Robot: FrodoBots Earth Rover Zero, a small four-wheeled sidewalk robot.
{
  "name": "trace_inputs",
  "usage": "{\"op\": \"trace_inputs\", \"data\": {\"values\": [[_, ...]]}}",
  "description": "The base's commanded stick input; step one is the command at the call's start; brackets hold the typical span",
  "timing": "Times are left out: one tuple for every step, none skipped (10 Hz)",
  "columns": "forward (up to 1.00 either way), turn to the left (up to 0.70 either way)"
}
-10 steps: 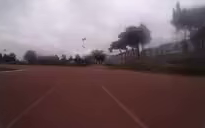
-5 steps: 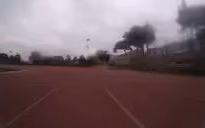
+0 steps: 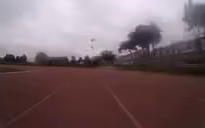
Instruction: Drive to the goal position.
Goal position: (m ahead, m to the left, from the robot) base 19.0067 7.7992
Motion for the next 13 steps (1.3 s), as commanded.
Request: {"op": "trace_inputs", "data": {"values": [[0.70, 0.01], [0.70, -0.09], [0.70, -0.14], [0.70, -0.14], [0.70, -0.14], [0.70, -0.14], [0.70, -0.14], [0.70, -0.14], [0.70, -0.14], [0.70, -0.14], [0.70, -0.14], [0.70, -0.14], [0.70, -0.14]]}}
